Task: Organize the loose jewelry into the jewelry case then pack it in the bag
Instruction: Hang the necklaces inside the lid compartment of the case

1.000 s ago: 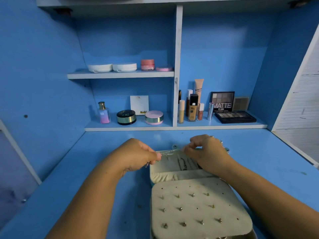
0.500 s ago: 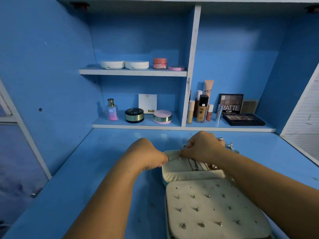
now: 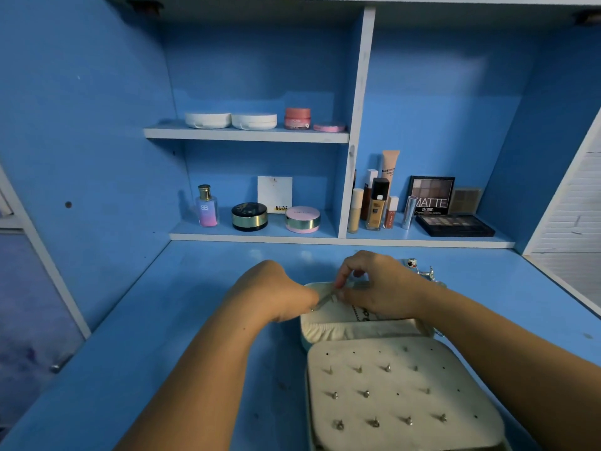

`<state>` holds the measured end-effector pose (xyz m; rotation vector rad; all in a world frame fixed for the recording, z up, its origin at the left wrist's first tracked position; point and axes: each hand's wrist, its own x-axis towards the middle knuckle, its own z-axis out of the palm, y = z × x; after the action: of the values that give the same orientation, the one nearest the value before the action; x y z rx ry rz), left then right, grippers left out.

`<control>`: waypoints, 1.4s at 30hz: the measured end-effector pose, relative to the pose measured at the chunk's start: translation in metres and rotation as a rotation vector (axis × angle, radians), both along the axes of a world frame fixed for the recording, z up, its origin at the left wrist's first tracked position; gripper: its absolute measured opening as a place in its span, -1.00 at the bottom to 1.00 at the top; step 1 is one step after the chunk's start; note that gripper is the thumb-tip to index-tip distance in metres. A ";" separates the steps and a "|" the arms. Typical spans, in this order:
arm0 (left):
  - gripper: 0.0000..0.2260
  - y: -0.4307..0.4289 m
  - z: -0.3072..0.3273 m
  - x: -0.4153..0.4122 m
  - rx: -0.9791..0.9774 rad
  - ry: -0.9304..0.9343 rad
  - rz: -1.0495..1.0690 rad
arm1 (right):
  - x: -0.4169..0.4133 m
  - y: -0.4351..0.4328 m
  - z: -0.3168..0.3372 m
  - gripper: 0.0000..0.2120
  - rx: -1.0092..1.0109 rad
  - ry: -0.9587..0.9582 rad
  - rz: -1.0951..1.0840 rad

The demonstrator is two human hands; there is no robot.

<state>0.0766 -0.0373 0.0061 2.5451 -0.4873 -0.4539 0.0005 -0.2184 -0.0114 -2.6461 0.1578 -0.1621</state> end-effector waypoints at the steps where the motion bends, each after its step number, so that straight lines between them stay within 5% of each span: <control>1: -0.80 0.000 0.000 0.000 0.002 -0.005 -0.005 | -0.001 0.000 -0.001 -0.93 -0.034 -0.011 0.028; 10: -0.89 0.000 0.004 -0.007 -0.037 0.092 -0.197 | -0.016 -0.004 0.000 -0.81 -0.091 0.041 0.111; 19: -0.87 0.003 0.007 -0.012 -0.046 0.108 -0.400 | -0.030 -0.010 -0.016 -0.81 -0.056 -0.209 0.085; 24: -0.85 0.003 0.008 -0.010 -0.227 0.044 -0.403 | -0.032 -0.009 -0.016 -0.79 -0.013 -0.290 0.090; 29: -0.88 0.003 0.011 -0.012 -0.383 -0.043 -0.437 | -0.036 -0.004 -0.006 -0.67 0.220 -0.169 0.144; 37: -0.75 0.002 0.015 -0.017 -0.476 -0.041 -0.561 | -0.039 0.006 -0.001 -0.89 0.498 -0.045 0.275; 42: -0.89 0.001 0.014 -0.015 -0.510 -0.061 -0.542 | -0.039 0.005 -0.001 -0.91 0.558 -0.069 0.272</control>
<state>0.0617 -0.0363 0.0203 1.9220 -1.1629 -0.3753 -0.0386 -0.2133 -0.0128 -2.0764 -0.1604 -0.0995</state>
